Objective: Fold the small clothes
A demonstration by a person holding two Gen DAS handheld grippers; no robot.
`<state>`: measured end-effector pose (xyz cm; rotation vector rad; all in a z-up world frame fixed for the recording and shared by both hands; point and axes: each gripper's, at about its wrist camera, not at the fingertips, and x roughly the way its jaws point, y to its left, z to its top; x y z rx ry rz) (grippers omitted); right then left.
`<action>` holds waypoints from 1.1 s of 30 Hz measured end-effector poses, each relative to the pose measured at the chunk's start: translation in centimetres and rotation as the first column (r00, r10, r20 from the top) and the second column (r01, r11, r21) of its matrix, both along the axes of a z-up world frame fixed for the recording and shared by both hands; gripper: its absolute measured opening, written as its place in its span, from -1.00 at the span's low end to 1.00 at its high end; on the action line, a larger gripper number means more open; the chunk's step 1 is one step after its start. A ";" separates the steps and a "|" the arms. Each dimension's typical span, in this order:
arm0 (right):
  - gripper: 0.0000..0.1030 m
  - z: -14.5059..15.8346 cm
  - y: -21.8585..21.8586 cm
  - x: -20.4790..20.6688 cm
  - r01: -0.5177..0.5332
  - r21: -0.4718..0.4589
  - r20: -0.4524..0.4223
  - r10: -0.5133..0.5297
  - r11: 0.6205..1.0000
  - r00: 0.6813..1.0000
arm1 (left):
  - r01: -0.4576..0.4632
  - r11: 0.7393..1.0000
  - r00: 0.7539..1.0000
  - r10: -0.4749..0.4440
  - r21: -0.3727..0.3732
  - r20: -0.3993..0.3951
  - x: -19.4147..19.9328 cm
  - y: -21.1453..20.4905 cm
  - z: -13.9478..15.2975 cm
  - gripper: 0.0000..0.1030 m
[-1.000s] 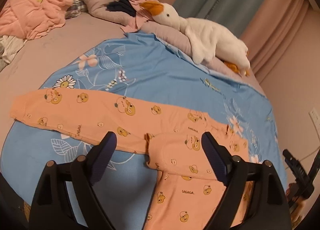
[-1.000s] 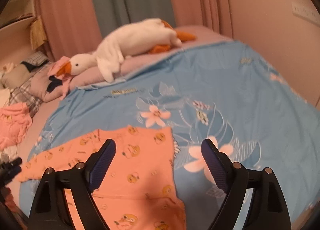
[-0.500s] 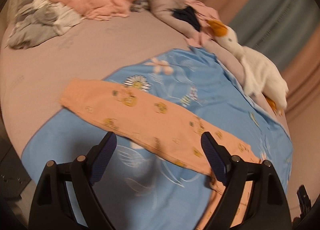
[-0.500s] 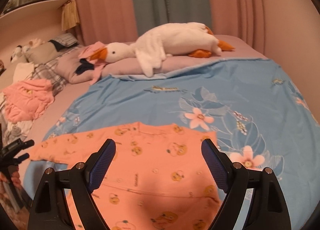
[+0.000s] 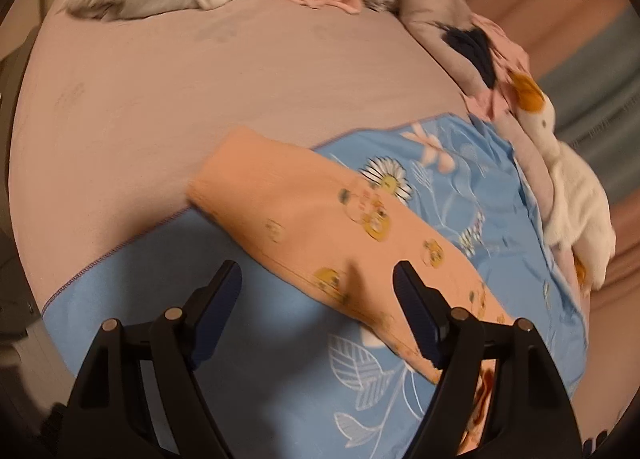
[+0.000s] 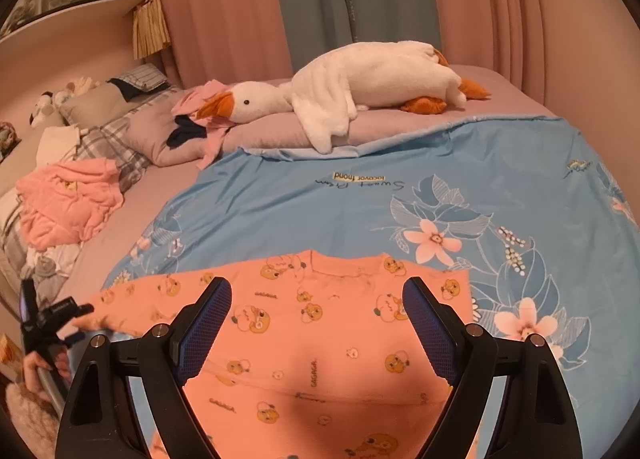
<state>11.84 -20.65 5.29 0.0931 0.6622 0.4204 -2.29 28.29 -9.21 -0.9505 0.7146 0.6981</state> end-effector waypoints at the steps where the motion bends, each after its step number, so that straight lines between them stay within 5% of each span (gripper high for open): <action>1: 0.69 0.2 0.1 0.1 -0.002 0.003 0.001 0.002 1.000 1.000 | -0.015 1.000 1.000 0.015 -0.014 0.010 -0.3 0.4 -0.2 0.50; 13: 0.69 -0.8 1.3 1.0 -0.019 0.026 -0.059 0.021 0.999 0.998 | -0.135 0.987 0.986 0.142 -0.083 0.090 -2.1 4.5 -1.7 0.18; 14: 0.69 -0.9 1.3 1.1 -0.017 0.028 -0.066 0.019 0.999 0.998 | -0.141 0.987 0.984 0.148 -0.081 0.097 -1.9 4.6 -1.8 0.08; 16: 0.69 -1.2 1.4 1.1 -0.015 0.026 -0.075 0.017 1.000 0.997 | -0.156 0.985 0.983 0.162 -0.072 0.083 -1.6 4.8 -2.0 -0.47; 20: 0.69 -1.3 1.3 1.0 -0.007 0.016 -0.080 0.008 1.000 0.997 | -0.146 0.989 0.986 0.148 -0.021 0.076 -0.6 4.4 -1.7 -0.87; 27: 0.69 -1.5 0.7 0.9 0.014 0.014 -0.092 -0.013 1.000 0.996 | -0.088 0.994 0.985 0.077 0.065 0.154 1.3 1.7 2.3 -0.91; 33: 0.69 -1.1 0.4 0.6 0.012 0.021 -0.079 -0.011 1.000 0.997 | 0.088 0.980 0.965 -0.129 0.179 0.230 4.1 -3.5 7.2 -0.90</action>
